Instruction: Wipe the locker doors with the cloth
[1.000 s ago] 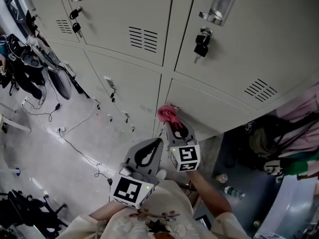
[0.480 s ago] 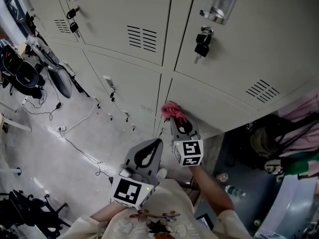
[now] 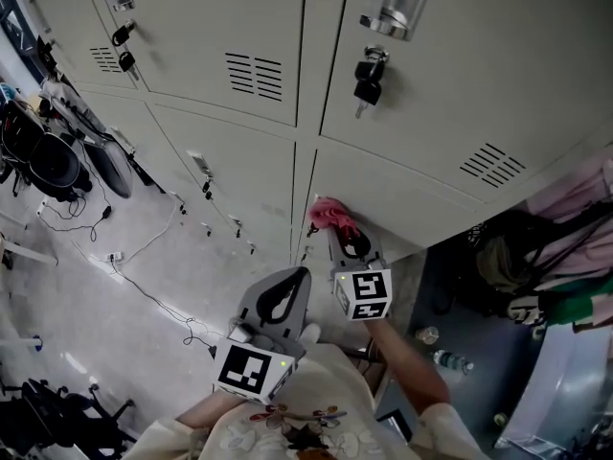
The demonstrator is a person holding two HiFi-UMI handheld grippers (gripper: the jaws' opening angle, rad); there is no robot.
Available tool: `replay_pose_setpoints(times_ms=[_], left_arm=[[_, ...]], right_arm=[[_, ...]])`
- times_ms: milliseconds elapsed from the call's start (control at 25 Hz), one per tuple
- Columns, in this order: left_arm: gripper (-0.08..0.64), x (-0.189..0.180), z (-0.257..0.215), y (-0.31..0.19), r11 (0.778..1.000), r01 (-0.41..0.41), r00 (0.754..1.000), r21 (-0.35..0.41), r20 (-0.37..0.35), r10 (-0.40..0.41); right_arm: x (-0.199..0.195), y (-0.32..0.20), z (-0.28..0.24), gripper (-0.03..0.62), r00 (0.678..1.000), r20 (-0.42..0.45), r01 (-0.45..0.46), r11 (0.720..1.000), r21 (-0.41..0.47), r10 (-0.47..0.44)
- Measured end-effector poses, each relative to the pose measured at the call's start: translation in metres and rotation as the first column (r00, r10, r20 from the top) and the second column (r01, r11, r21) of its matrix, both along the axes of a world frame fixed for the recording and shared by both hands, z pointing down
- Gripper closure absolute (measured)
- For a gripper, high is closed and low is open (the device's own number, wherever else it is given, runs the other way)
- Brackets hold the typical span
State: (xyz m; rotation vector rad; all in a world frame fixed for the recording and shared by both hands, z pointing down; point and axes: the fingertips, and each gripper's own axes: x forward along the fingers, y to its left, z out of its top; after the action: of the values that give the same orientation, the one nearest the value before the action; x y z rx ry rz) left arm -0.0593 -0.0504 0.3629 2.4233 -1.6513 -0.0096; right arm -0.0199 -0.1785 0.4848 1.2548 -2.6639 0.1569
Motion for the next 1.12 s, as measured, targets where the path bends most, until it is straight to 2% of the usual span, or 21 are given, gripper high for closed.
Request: replay_pose_setpoints(times_ms=[1120], left_arm=[[0.554, 0.029, -0.002, 0.005, 0.994, -0.105, 0.994, 0.01, -0.004, 0.105]], right_arm=[[0.077, 0.005, 0.0, 0.485, 0.985, 0.003, -0.175, 0.985, -0.006, 0.175]])
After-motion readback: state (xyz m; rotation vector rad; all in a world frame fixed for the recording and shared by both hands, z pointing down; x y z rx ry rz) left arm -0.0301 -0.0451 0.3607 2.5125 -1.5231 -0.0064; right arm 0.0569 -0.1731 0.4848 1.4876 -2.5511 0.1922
